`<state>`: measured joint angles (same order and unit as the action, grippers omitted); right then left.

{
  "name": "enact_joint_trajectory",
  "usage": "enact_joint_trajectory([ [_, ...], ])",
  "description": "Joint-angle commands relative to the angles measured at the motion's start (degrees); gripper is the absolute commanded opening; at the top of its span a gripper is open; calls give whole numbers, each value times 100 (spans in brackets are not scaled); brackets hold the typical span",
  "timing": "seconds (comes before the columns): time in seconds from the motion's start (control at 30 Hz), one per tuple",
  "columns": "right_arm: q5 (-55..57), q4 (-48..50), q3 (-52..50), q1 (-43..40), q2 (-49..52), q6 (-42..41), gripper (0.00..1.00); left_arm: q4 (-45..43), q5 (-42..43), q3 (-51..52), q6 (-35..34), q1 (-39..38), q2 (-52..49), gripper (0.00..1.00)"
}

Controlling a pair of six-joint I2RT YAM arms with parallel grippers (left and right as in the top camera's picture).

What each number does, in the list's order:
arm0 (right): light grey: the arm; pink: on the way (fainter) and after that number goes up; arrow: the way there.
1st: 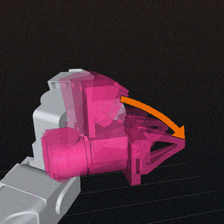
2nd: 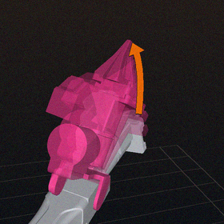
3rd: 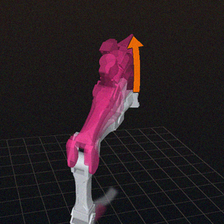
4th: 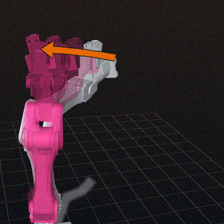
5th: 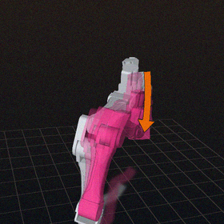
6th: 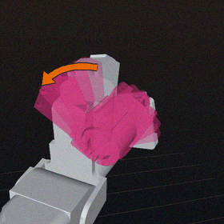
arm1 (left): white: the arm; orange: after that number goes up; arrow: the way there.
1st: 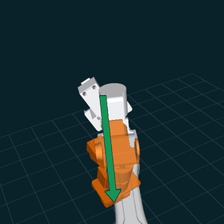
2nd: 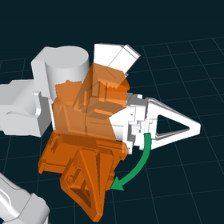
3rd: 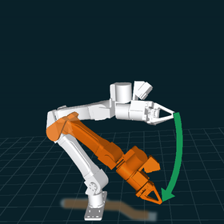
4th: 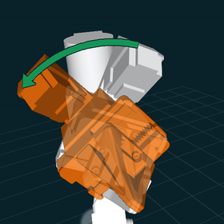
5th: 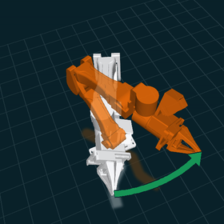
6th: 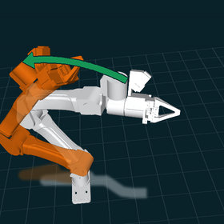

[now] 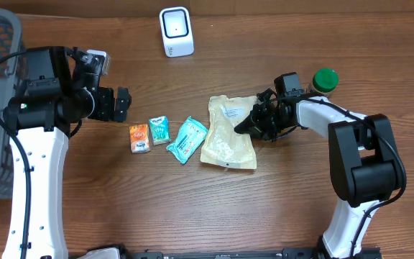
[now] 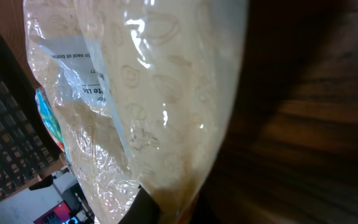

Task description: Scan the item barcode

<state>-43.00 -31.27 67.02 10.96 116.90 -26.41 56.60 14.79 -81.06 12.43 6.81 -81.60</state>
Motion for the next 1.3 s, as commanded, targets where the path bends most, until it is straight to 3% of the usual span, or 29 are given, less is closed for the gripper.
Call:
enact_joint_trajectory([
  [0.0,188,-177,66,-11,-186,114,4,-7,7,-107,0,2,35,100],
  [0.23,2004,-1965,1008,48,-1193,422,4,-7,7,-107,0,2,35,100],
  [0.43,5257,-4113,2428,758,-1296,223,4,-7,7,-107,0,2,35,100],
  [0.6,7844,-4819,2568,1676,-1198,-238,4,-7,7,-107,0,2,35,100],
  [0.83,9125,-5552,2568,2129,-284,-234,4,-7,7,-107,0,2,35,99],
  [0.97,9147,-5506,2568,2151,197,-234,4,-7,7,-107,0,2,35,100],
  [1.07,9014,-5379,2568,2260,372,-234,11,-7,7,-107,0,2,35,100],
  [1.13,9005,-5294,2568,2380,385,-232,21,-7,7,-107,0,2,35,100],
  [1.17,8990,-5265,2570,2444,382,-232,28,-7,7,-107,0,2,35,99],
  [1.23,8937,-5261,2570,2610,382,-227,55,-7,7,-107,0,2,35,99],
  [1.27,8852,-5252,2568,2697,382,-227,61,-7,7,-107,0,2,35,100],
])
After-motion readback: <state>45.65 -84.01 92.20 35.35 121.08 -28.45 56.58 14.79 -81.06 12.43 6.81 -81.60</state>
